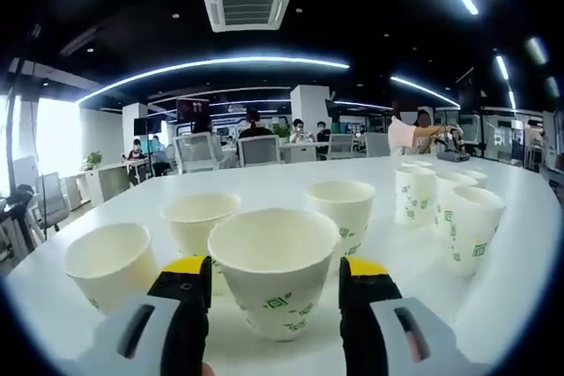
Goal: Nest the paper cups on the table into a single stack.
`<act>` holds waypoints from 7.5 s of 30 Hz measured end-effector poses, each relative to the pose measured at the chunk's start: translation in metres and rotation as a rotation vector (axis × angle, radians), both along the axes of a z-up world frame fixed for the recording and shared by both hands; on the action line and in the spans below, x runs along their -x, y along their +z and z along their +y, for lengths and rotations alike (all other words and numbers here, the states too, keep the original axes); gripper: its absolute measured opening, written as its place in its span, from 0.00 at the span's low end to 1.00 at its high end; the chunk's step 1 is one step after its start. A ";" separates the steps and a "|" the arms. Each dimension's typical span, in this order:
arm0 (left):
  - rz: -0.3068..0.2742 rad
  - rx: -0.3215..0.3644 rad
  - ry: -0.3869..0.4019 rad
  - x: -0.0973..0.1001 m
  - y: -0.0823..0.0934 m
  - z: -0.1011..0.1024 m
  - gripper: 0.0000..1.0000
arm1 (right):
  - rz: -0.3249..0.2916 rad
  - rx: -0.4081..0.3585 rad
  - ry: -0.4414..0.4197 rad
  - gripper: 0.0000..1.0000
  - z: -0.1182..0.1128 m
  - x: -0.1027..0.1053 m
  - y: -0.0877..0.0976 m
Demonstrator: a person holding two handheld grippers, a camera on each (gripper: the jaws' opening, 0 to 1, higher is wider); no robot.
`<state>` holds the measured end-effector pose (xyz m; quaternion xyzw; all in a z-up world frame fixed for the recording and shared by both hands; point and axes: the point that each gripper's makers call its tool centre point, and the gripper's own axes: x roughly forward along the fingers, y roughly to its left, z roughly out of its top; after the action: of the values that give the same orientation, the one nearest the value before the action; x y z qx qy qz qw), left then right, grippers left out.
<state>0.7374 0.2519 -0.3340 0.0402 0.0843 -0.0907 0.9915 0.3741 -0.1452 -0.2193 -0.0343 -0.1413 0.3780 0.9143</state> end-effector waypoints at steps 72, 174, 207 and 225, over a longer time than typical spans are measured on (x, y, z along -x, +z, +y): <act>-0.224 0.092 -0.327 0.108 0.130 -0.085 0.49 | 0.067 -0.014 0.089 0.83 0.021 -0.005 -0.022; -0.219 0.018 -0.813 0.295 0.097 -0.267 0.49 | 0.099 0.029 0.174 0.83 0.045 0.002 -0.035; -0.206 0.051 -0.790 0.289 0.093 -0.261 0.83 | 0.103 0.034 0.175 0.83 0.048 0.002 -0.037; -0.205 0.070 -0.772 0.289 0.094 -0.251 0.81 | 0.108 0.037 0.177 0.83 0.050 0.001 -0.039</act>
<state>0.4485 0.0006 -0.2404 0.0441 -0.0393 -0.4548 0.8886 0.3730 -0.0957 -0.2584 -0.0179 -0.0873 0.4611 0.8829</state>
